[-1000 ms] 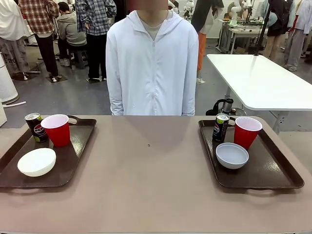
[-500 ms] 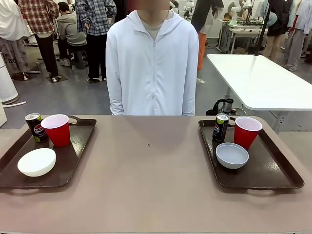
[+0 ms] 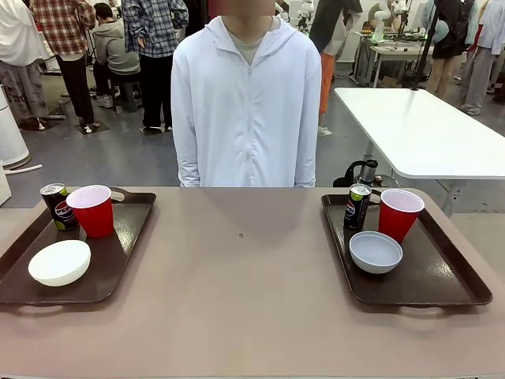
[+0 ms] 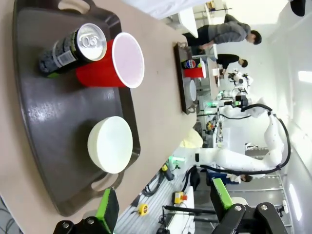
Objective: Prepare tableware on both trays.
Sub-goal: Pick up a Picnic Bowl from the table and place it on a Handle tray.
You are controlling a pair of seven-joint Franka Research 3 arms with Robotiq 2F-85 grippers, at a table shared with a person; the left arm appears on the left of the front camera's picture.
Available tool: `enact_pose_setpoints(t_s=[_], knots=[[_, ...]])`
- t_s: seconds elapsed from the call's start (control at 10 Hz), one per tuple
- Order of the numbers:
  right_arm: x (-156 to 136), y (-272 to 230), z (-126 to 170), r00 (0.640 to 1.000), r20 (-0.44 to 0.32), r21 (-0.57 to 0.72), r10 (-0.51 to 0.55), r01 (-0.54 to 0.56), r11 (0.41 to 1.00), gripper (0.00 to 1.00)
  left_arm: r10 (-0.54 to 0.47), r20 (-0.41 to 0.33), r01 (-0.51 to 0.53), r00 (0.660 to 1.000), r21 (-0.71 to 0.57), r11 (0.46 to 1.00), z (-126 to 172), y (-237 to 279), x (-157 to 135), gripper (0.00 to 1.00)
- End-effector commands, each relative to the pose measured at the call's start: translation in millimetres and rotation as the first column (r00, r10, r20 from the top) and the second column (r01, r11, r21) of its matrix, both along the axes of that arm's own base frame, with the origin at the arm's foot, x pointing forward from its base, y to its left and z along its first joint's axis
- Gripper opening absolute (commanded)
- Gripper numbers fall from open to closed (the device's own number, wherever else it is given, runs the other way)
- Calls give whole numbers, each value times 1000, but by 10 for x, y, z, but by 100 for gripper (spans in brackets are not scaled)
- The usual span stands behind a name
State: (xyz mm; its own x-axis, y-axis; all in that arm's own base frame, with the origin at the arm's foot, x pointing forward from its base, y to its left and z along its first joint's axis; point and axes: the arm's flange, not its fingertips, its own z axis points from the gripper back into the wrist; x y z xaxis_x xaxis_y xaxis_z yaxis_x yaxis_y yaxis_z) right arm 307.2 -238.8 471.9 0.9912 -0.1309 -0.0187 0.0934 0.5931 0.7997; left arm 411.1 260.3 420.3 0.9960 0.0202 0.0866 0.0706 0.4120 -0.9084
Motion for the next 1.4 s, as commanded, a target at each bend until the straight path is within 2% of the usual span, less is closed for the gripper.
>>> enact_pose_setpoints(t_s=[0.0,1.3], knots=[[8,4,1,1000,0,0,1,-1,1000,100,20,-8,-20,1000,-12,1000,6,8,-18,100],[8,4,1,1000,0,0,1,-1,1000,100,20,-8,-20,1000,-12,1000,6,8,-18,100]])
